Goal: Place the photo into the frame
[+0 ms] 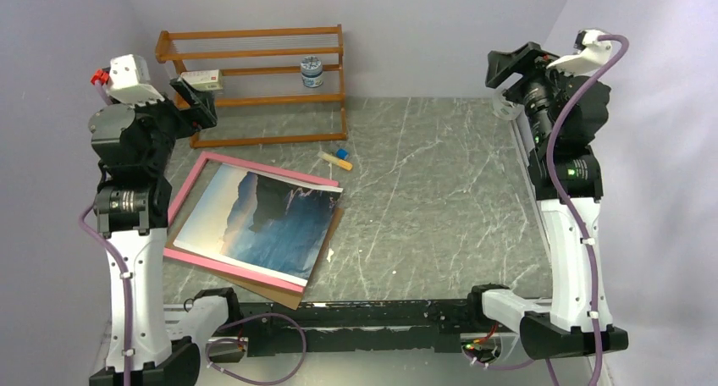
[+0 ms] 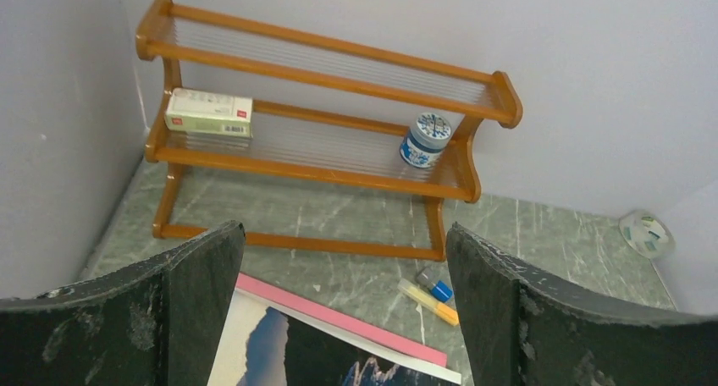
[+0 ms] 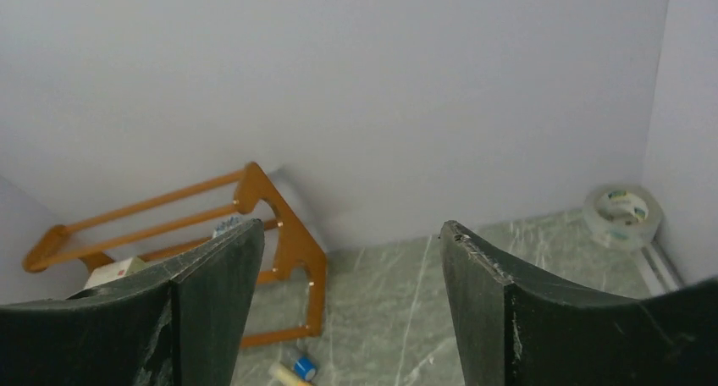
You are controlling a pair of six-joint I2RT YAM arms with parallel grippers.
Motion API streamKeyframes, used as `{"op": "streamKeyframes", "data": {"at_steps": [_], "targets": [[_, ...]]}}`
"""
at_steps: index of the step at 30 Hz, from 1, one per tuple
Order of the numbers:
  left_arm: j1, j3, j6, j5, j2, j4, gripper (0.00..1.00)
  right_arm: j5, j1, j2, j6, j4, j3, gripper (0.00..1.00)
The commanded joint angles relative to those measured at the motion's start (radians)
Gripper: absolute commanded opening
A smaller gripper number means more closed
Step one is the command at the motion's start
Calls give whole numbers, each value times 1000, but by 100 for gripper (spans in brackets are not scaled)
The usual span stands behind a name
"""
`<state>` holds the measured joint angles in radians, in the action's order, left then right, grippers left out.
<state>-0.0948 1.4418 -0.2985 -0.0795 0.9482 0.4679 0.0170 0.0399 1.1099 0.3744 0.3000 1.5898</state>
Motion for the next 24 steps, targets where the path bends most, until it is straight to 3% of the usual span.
{"op": "streamKeyframes", "data": {"at_steps": [1, 14, 19, 24], "targets": [[7, -13, -49, -43, 17, -64, 94, -39, -3, -7, 23, 21, -31, 81], [7, -98, -100, -62, 129, -41, 94, -155, -2, 39, 90, 27, -162, 82], [7, -196, -115, 33, 200, 25, 94, -244, 0, 84, 169, -15, -271, 80], [-18, -187, -156, 194, 380, 171, 94, -361, 44, 168, 219, -78, -375, 76]]}}
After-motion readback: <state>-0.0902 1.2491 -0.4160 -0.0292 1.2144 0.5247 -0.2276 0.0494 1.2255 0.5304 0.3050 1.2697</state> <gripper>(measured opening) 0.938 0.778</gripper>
